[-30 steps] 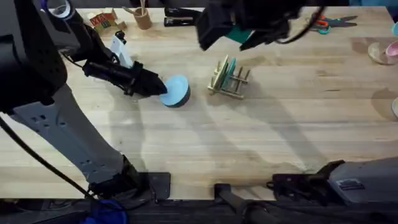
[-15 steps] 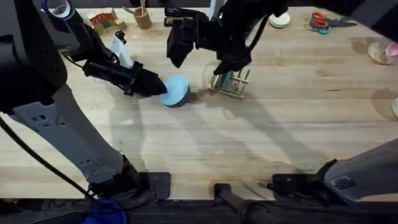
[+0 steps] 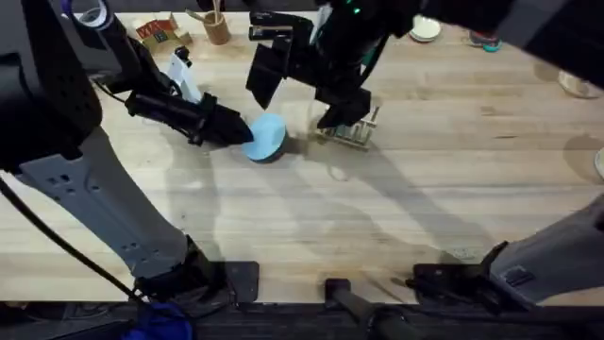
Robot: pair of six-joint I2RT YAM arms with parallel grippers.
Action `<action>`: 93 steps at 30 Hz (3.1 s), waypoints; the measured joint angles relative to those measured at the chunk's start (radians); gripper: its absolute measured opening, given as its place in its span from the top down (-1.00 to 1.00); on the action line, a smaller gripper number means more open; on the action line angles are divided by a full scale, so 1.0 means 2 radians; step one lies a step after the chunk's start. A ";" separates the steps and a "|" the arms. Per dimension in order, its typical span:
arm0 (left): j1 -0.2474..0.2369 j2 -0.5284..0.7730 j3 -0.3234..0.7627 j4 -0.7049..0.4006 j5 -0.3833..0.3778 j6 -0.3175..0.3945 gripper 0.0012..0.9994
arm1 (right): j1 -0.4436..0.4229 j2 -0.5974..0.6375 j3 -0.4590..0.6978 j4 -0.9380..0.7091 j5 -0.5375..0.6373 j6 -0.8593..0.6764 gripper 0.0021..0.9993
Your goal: Pick up the plates from the table one by one and place each into a slot on the dish rack.
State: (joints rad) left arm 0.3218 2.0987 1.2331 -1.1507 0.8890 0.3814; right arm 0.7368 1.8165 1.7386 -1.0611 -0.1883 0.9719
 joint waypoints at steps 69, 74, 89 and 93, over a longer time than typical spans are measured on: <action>0.000 0.000 0.000 0.002 -0.001 0.000 0.92 | 0.012 0.176 0.000 0.146 -0.055 -0.030 -0.06; 0.000 0.000 0.001 0.002 -0.001 0.000 0.92 | 0.009 0.177 0.000 0.140 -0.047 -0.030 0.29; 0.004 -0.010 0.003 -0.002 0.001 -0.001 0.92 | 0.005 0.160 0.008 0.150 -0.083 -0.048 0.95; 0.004 -0.013 0.003 -0.005 -0.001 0.003 0.92 | 0.004 0.160 0.008 0.149 -0.089 -0.077 0.95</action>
State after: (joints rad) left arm 0.3297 2.0729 1.2400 -1.1609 0.8860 0.3865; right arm 0.7456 2.1368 1.7554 -0.7631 -0.3670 0.8186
